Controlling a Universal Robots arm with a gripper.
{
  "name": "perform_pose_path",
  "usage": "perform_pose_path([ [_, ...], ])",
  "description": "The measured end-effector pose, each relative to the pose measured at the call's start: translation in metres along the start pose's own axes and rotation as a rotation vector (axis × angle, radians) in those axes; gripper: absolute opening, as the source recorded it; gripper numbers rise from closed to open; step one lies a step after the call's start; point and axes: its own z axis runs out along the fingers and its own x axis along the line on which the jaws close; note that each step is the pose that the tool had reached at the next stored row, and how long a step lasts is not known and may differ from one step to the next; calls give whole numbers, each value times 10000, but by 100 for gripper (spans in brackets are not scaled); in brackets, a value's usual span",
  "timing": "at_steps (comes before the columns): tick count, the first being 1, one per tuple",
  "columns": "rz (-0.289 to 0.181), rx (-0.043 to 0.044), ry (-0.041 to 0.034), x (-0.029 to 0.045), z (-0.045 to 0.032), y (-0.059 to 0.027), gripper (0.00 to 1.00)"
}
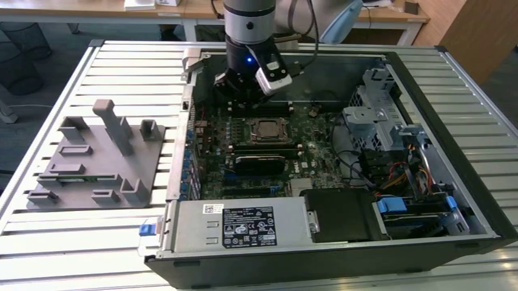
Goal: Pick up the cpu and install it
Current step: 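Install the first cpu locking lever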
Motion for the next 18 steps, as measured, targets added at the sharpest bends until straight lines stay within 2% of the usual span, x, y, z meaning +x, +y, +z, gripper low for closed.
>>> perform_pose_path([
  [2,-2,0,0,63,1,20,11],
  [4,0,0,1,95,0,50,11],
  [10,-87,-2,-1,100,1,166,11],
  [15,-634,-9,-6,101,5,186,11],
  [18,-735,-10,-8,103,6,234,11],
])
